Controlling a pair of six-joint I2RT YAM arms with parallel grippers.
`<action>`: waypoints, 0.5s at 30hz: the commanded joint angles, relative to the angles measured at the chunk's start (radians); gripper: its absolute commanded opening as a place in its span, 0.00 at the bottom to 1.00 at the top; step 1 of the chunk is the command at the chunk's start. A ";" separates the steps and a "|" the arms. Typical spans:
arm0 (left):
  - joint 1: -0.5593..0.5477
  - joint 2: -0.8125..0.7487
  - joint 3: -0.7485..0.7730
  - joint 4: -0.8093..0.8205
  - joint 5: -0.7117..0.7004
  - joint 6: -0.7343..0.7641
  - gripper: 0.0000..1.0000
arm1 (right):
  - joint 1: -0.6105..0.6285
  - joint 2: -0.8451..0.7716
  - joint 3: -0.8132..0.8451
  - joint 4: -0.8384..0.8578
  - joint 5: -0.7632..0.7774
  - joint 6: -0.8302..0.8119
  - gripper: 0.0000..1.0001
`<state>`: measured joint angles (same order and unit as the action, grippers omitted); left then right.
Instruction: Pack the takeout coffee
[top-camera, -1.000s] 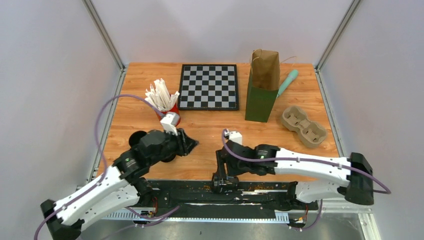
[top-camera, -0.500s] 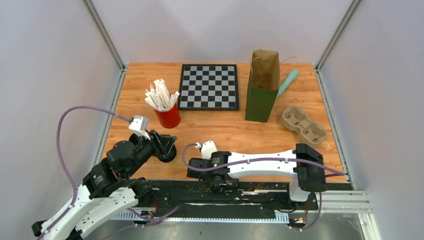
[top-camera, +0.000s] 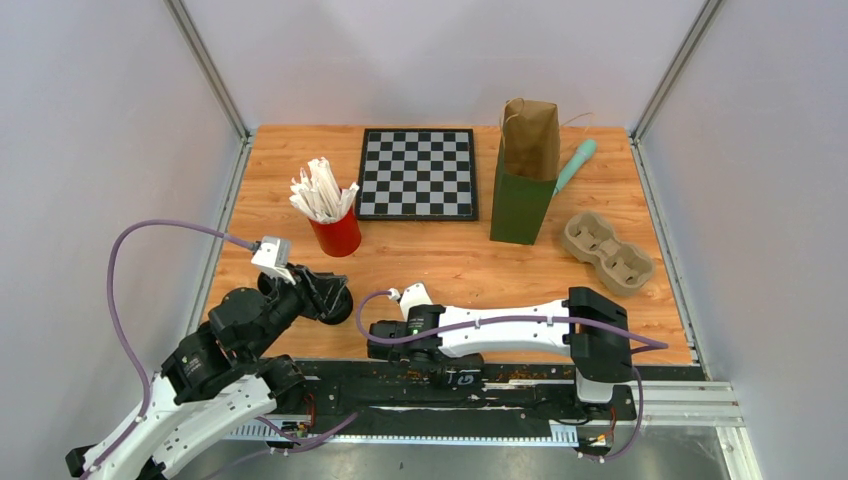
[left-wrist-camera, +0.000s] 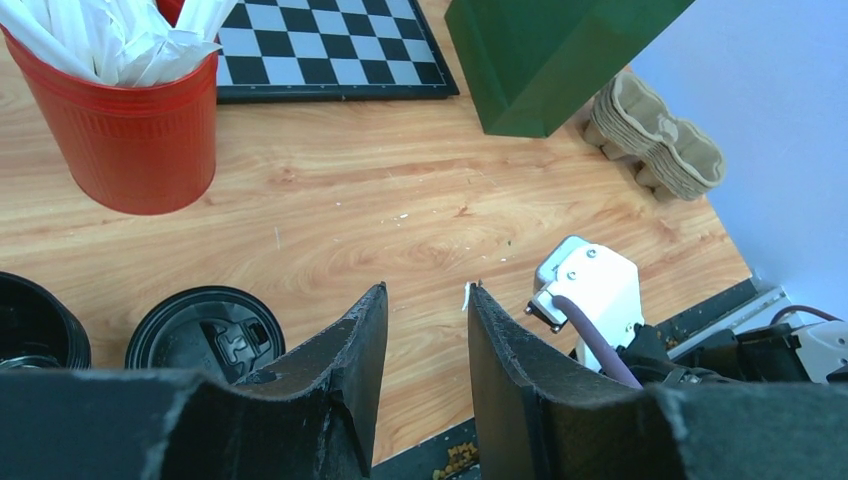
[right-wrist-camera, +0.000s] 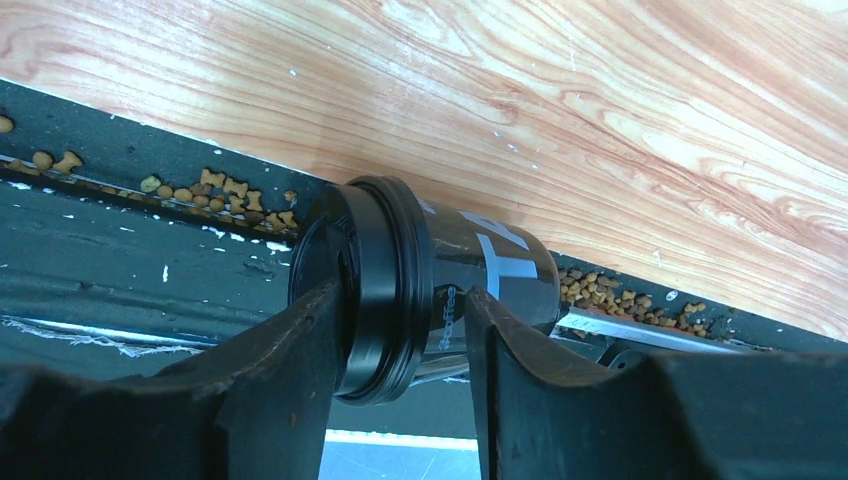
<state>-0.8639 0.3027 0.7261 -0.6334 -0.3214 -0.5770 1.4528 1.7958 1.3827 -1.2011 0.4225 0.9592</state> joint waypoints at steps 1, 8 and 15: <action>-0.003 0.008 -0.005 0.015 -0.017 0.017 0.43 | 0.009 0.017 0.040 -0.029 0.011 -0.006 0.46; -0.003 0.016 -0.013 0.021 -0.025 0.019 0.44 | 0.011 -0.004 0.033 -0.003 0.004 -0.032 0.40; -0.003 0.033 -0.020 0.030 -0.023 0.015 0.44 | 0.011 -0.062 -0.007 0.043 0.000 -0.061 0.32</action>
<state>-0.8639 0.3183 0.7113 -0.6323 -0.3256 -0.5739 1.4528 1.7912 1.3888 -1.1995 0.4343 0.9112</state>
